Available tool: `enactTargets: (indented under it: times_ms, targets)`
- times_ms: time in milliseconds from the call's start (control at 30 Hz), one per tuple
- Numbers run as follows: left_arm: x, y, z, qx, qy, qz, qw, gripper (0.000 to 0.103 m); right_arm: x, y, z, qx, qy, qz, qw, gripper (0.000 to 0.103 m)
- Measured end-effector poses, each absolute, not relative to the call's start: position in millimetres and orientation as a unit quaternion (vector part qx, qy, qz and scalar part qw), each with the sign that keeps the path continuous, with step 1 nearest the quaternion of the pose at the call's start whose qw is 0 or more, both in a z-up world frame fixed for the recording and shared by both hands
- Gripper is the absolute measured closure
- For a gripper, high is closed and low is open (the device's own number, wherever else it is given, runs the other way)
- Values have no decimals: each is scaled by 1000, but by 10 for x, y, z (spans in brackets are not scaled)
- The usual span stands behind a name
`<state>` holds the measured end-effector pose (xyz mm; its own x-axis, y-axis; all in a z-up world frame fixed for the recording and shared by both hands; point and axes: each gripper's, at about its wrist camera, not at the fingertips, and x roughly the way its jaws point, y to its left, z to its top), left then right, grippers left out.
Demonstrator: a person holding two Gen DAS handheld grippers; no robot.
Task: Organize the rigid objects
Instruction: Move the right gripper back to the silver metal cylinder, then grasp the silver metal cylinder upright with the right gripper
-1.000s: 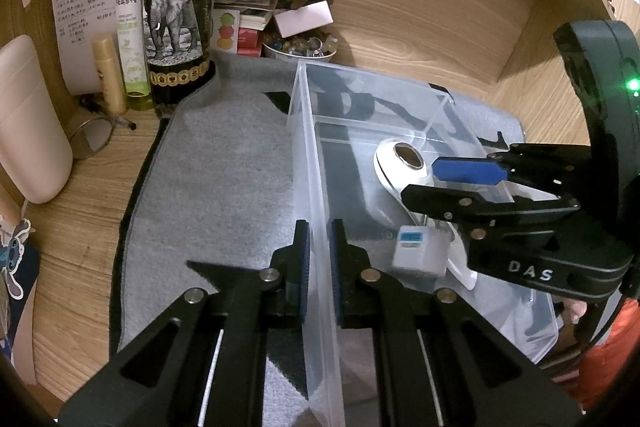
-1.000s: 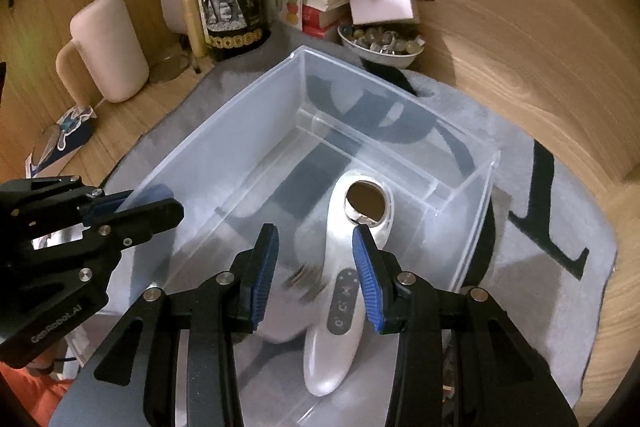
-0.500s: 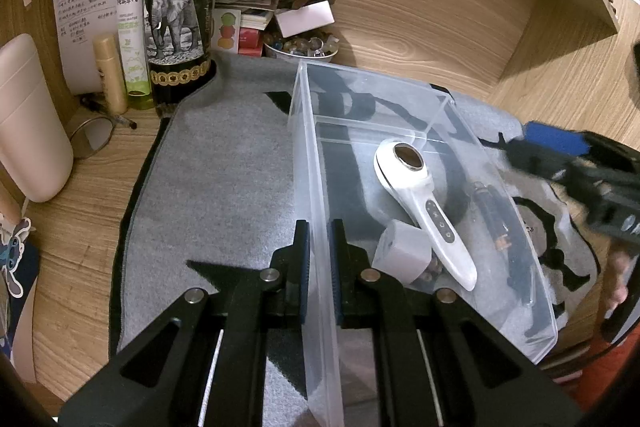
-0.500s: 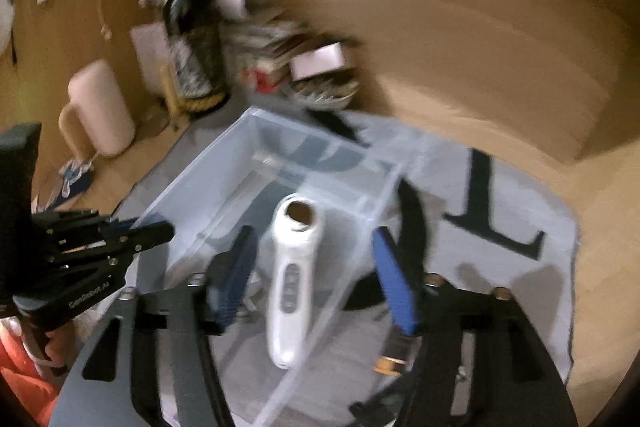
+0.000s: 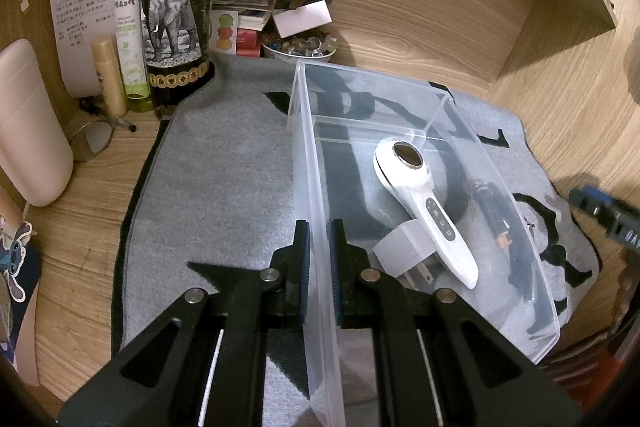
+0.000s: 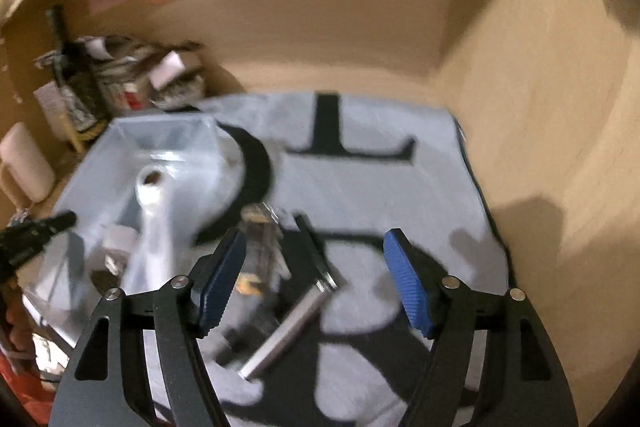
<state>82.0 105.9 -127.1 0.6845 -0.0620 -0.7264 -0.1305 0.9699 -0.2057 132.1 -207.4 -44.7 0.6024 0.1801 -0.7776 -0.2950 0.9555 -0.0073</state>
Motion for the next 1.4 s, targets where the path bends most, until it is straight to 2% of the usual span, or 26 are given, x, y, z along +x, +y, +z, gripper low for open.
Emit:
enactTargets:
  times_ms: [300,533,700,767,833,1067,1400]
  targets:
    - [814,1047,-1274,-118,397,19,910,94,1325,-2285,-1054,-35,504,104,857,35]
    - [806,1051,-1279,-118,396,18,911,94,1344,-2195,-1225,-41,505,126,853,37]
    - [803,1042,-1278,-116,395,19,911,94,1328,-2167,-1210,-63,493,117,860,66]
    - [803,1041,-1279,-116,395,18,911,94,1341,-2222,-1215,-55,490,112,863,82]
    - [803,1038,-1277,-116,395,19,911,94,1361,-2282,-1208,-42,488,105,865,89]
    - [803,1041,-1278,-117,395,19,911,94,1389,-2331,-1047,-17,464,96,881,89]
    - [796,1033,-1276,-114,396,20,911,94,1454,-2106,-530,-18,392,127,911,89]
